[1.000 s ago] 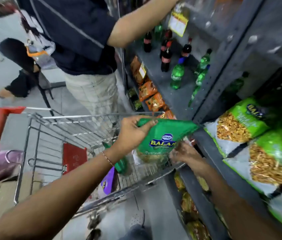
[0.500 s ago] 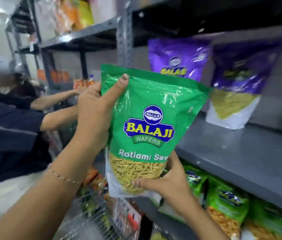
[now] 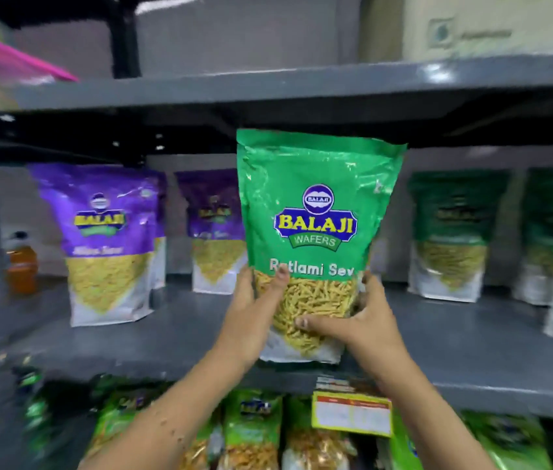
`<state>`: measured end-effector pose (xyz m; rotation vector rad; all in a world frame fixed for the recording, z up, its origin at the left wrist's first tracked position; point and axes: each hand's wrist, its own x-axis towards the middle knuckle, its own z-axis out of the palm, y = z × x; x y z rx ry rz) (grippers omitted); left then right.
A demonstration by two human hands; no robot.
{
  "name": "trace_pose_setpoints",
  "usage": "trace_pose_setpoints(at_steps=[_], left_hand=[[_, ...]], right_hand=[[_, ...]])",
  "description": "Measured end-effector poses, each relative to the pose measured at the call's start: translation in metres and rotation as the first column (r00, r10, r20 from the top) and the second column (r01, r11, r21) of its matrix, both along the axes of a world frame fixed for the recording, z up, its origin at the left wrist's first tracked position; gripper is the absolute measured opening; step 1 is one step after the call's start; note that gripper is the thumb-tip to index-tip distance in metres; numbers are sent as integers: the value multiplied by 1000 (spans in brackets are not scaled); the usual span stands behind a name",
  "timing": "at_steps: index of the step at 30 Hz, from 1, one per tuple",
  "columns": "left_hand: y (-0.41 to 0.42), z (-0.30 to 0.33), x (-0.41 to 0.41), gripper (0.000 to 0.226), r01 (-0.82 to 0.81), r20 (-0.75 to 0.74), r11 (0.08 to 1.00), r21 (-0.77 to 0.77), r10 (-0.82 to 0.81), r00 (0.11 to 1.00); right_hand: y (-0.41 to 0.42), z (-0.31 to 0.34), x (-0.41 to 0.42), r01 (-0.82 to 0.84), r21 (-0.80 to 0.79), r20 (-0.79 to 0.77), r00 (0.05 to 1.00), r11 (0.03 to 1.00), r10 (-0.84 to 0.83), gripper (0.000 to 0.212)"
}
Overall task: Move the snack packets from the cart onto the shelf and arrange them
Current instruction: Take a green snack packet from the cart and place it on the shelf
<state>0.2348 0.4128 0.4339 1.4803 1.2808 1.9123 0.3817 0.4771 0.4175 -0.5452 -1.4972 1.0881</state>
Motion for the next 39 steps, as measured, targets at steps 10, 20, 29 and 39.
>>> trace_pose_setpoints(at_steps=[10, 20, 29, 39], left_hand=[[113, 1, 120, 38, 178, 45, 972, -153, -173, 984], [155, 4, 155, 46, 223, 53, 954, -202, -217, 975], [174, 1, 165, 50, 245, 64, 940, -238, -236, 970], [118, 16, 105, 90, 210, 15, 936, -281, -214, 977]], right_hand=[[88, 0, 133, 204, -62, 94, 976, 977, -198, 104], [117, 3, 165, 247, -98, 89, 967, 964, -238, 106], [125, 2, 176, 266, -116, 104, 962, 957, -254, 117], [81, 22, 156, 439, 51, -63, 898, 897, -436, 128]])
